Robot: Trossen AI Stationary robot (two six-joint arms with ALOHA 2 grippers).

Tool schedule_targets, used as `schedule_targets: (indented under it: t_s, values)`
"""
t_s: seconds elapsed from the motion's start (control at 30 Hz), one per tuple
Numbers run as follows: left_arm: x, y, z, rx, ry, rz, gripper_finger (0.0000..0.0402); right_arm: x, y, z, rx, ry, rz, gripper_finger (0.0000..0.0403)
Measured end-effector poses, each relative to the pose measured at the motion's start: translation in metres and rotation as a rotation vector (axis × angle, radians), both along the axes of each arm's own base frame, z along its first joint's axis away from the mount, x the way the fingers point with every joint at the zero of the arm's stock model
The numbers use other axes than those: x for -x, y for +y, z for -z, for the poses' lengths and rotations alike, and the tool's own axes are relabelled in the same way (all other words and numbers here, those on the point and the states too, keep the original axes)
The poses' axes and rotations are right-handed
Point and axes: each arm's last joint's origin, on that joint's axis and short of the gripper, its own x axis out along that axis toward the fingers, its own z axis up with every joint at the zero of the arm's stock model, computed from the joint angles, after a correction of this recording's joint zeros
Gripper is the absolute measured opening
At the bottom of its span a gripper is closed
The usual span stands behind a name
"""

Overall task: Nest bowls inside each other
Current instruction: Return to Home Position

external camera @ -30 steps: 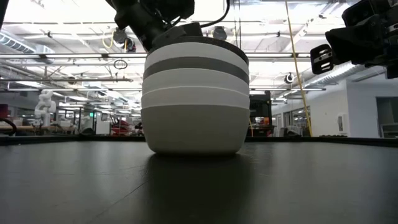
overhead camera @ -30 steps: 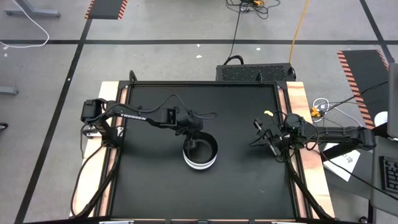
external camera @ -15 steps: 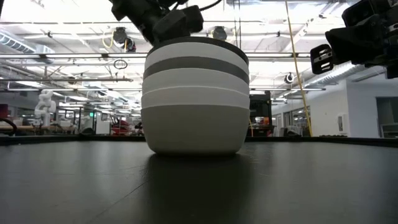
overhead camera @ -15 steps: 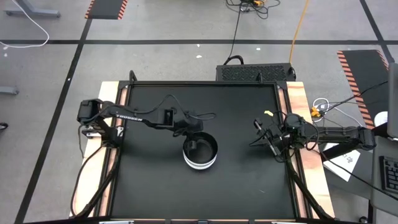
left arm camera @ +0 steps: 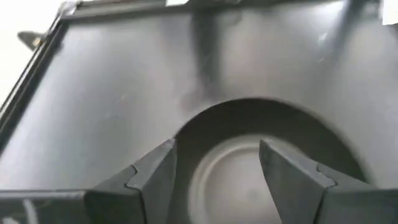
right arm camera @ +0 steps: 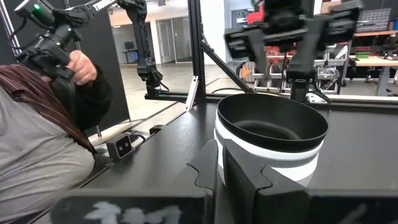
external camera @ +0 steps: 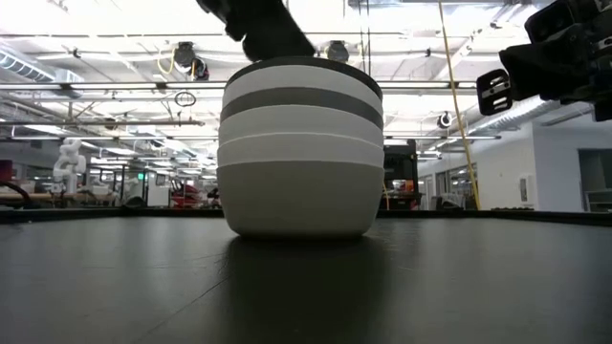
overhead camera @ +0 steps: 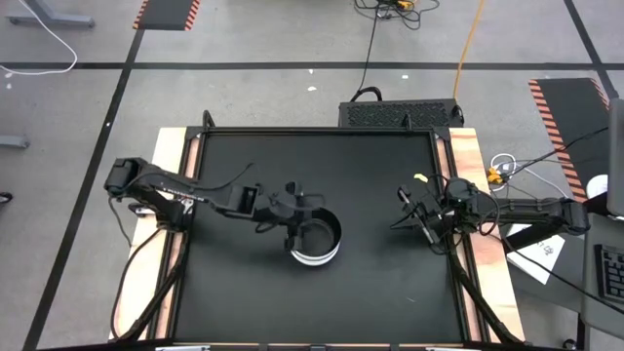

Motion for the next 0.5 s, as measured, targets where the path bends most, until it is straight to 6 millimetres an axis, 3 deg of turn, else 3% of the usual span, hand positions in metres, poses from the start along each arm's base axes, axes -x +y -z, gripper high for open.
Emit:
schedule_targets:
  t_s: [0.13, 0.27, 0.5]
  values:
    - [0.0, -0.022, 0.004, -0.019, -0.1, 0.089, 0.0203, 0.0, 0.0, 0.0, -0.001, 0.0, 0.0, 0.0018]
    - [0.015, -0.035, 0.01, -0.03, -0.248, 0.16, 0.0179, 0.0, 0.001, -0.002, -0.014, -0.012, -0.009, 0.0018]
    - [0.07, -0.006, 0.04, 0.066, -0.528, 0.067, 0.0152, 0.0, 0.007, -0.006, -0.009, -0.051, -0.058, 0.0018]
